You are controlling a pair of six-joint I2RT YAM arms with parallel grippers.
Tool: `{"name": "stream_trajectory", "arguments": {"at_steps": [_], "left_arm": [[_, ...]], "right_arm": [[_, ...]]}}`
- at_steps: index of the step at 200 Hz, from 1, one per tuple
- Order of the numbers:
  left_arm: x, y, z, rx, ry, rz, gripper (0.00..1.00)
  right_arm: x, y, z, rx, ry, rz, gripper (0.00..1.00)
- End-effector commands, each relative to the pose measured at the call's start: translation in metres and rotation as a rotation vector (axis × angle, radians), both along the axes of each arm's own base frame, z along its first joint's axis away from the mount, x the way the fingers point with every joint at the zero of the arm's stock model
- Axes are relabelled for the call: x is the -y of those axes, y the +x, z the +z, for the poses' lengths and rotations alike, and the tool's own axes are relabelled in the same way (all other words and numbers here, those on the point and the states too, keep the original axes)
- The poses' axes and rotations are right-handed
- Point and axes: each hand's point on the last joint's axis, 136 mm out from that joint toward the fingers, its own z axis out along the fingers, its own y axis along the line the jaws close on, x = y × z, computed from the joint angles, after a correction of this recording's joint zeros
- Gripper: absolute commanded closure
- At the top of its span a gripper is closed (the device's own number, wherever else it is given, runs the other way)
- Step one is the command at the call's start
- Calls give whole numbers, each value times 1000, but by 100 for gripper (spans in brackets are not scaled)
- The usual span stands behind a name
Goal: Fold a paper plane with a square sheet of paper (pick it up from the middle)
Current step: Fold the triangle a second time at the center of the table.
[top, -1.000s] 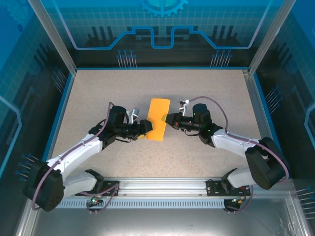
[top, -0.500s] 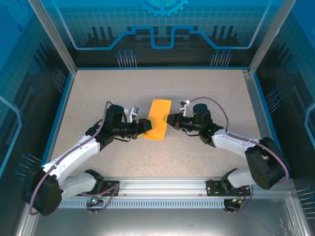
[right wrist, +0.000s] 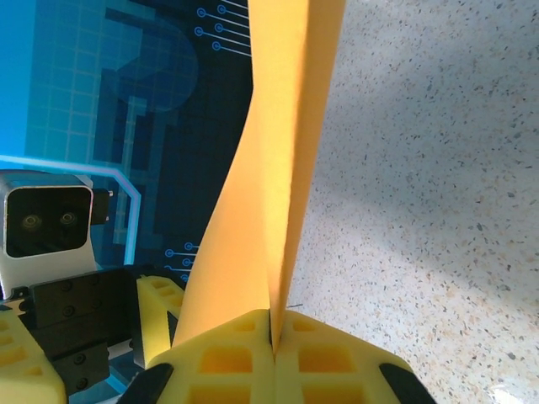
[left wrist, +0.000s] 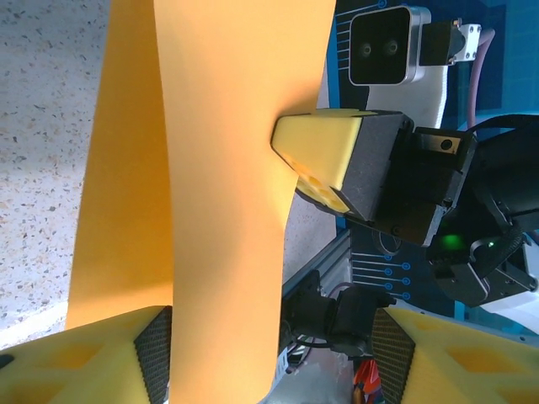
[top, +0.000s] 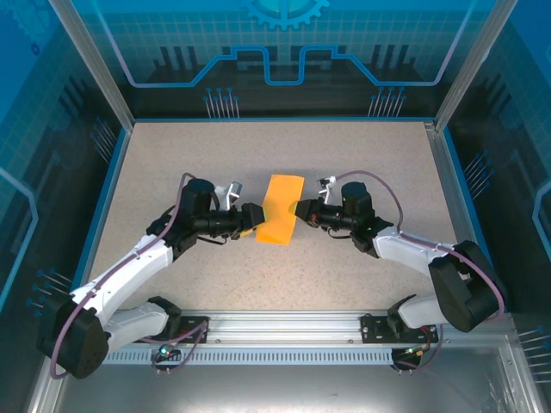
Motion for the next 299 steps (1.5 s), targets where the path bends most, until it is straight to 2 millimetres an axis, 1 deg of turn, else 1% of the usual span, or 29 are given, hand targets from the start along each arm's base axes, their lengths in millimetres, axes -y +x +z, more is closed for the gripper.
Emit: {"name": "stream_trajectory", "arguments": {"at_steps": [1,40,58,82,122,153,183,253,274,299], "left_arm": [[2,-3,22,15,-49,-24,36],[5,-2,25,2,-80,-34,45],[4,-3,28,1,-82,-36,50],[3,-3,26,-7,-76,-38,57],[1,-3,25,-14,-70,-38,62],[1,-4,21,-28,-56,-49,69],[0,-3,15,-45,-42,-53,73],[-1,-6,5,-78,-2,-70,80],[-4,-7,0,-88,30,-68,85],[-6,-9,-4,-100,52,-67,85]], "right_arm": [[3,-2,13,45,26,13,99],[4,-1,13,49,26,16,99],[5,-1,13,52,23,19,99],[6,0,13,55,22,19,99],[8,1,11,54,21,20,99],[10,2,12,55,24,18,99],[11,2,14,59,26,17,99],[11,2,17,68,28,19,99],[11,1,16,71,15,29,99],[10,1,15,74,1,34,99]]}}
